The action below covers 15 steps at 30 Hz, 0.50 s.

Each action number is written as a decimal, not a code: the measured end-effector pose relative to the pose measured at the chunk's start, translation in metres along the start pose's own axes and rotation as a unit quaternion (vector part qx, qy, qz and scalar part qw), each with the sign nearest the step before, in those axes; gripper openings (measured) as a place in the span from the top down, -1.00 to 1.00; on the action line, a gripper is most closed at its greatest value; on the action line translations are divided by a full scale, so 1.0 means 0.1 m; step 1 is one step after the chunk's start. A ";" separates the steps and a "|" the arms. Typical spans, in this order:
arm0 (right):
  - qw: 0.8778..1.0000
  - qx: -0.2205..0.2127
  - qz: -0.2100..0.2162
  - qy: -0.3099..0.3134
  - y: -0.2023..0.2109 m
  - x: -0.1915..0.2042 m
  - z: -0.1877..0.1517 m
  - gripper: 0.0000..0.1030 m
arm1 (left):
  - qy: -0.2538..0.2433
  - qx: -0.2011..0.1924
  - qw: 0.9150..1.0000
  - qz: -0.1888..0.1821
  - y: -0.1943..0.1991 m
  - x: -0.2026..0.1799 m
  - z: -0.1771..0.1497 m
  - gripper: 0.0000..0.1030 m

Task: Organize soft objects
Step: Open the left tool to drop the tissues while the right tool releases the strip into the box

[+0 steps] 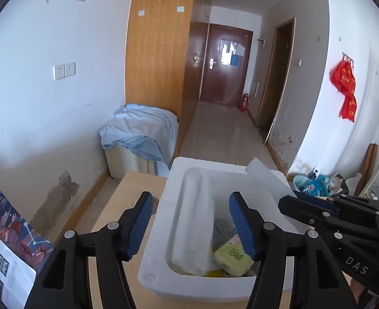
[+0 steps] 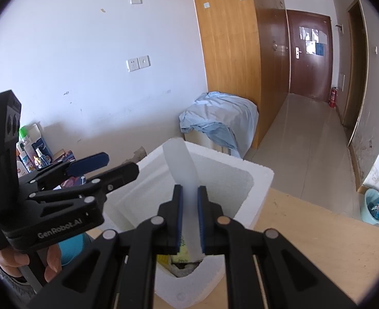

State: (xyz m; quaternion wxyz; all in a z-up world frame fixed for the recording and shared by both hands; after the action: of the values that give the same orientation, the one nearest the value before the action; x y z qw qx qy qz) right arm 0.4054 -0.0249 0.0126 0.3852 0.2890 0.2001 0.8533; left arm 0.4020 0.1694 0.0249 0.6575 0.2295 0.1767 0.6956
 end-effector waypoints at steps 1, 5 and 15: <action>1.000 0.000 0.000 -0.001 -0.01 0.00 0.00 0.74 | 0.001 -0.001 1.000 0.001 0.01 0.01 0.00 -0.22; 1.000 0.002 0.002 -0.004 -0.06 -0.01 0.00 0.74 | -0.001 -0.002 1.000 0.007 0.04 0.01 0.00 -0.22; 1.000 -0.002 0.009 -0.012 -0.09 -0.06 -0.03 0.58 | -0.004 -0.003 1.000 0.017 0.08 -0.02 -0.01 -0.23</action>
State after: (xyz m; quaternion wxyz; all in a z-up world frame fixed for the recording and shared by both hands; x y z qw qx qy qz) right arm 0.4112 -0.0244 0.0032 0.3807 0.3000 0.1914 0.8535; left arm 0.3944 0.1670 0.0281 0.6469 0.2336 0.1682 0.7062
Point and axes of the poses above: each gripper's, at about its wrist camera, not at the fingertips, and y roughly against the way its jaws point, x to its left, z to its top, the point moved 2 cm from there along -y, roughly the way its jaws point, and after that the axes turned 14 degrees about -y, right-handed, at the moved point
